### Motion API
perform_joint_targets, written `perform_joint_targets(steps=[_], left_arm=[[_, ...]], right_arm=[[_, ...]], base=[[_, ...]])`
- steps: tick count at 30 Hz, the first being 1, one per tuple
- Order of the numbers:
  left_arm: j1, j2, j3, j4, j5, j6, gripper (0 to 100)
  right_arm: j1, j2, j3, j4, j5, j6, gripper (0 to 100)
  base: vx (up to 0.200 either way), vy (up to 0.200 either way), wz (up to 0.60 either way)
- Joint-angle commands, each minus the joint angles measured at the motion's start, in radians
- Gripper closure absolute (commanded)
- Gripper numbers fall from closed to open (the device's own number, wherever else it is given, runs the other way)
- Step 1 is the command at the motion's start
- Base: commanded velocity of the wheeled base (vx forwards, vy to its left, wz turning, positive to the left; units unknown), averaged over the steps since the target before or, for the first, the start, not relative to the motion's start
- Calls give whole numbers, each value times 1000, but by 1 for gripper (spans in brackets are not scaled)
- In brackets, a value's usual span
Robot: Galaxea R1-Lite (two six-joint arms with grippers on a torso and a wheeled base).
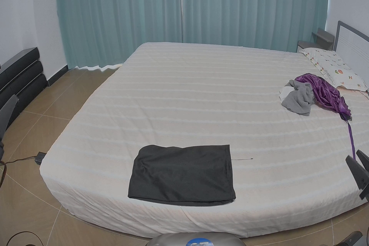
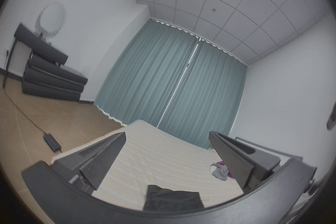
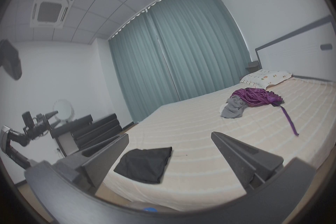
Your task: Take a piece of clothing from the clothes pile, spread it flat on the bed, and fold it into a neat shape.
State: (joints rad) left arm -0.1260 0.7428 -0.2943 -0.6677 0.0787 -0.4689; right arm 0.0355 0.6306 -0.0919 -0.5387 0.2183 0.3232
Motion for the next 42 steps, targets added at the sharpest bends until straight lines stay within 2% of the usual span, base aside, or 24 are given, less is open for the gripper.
perform_joint_targets(steps=[1, 4, 6, 9, 14, 15, 16, 18, 23, 25, 30, 35, 40, 42], left_arm=[[29, -608, 38, 370, 70, 334, 0], [71, -668, 47, 415, 85, 454, 0], [114, -695, 49, 422, 75, 469, 0], [124, -743, 83, 422, 55, 510, 0], [124, -743, 190, 313, 88, 552, 0], [124, -743, 190, 313, 88, 552, 0], [124, -743, 284, 220, 85, 556, 0], [124, -743, 294, 220, 88, 543, 0], [123, -743, 294, 336, 81, 483, 0], [124, -743, 294, 451, 72, 460, 0], [123, -743, 294, 592, 47, 432, 0], [124, -743, 294, 600, -74, 397, 0], [123, -743, 291, 608, -86, 408, 0], [123, -743, 294, 646, -68, 444, 0]], right_arm=[[-31, -612, -215, 707, 21, -285, 0], [-37, -629, -209, 714, -27, -299, 0], [-37, -629, -193, 709, -83, -314, 0], [-36, -629, -167, 674, -149, -322, 0], [-37, -629, -15, 430, -206, -319, 0], [-37, -629, -15, 430, -206, -319, 0], [-37, -629, 92, 283, -208, -323, 0], [-36, -629, 92, 263, -203, -309, 0], [-36, -629, 92, 344, -206, -314, 0], [-37, -629, 92, 459, -215, -316, 0], [-36, -629, 92, 536, -212, -319, 0], [-37, -628, 87, 554, -209, -329, 0], [-37, -629, 87, 551, -209, -323, 0], [-37, -629, 87, 554, -209, -325, 0]], base=[[0, 0, 0], [0, 0, 0], [0, 0, 0], [0, 0, 0], [0, 0, 0], [0, 0, 0], [0, 0, 0], [0, 0, 0], [0, 0, 0], [0, 0, 0], [0, 0, 0], [0, 0, 0], [0, 0, 0], [0, 0, 0]])
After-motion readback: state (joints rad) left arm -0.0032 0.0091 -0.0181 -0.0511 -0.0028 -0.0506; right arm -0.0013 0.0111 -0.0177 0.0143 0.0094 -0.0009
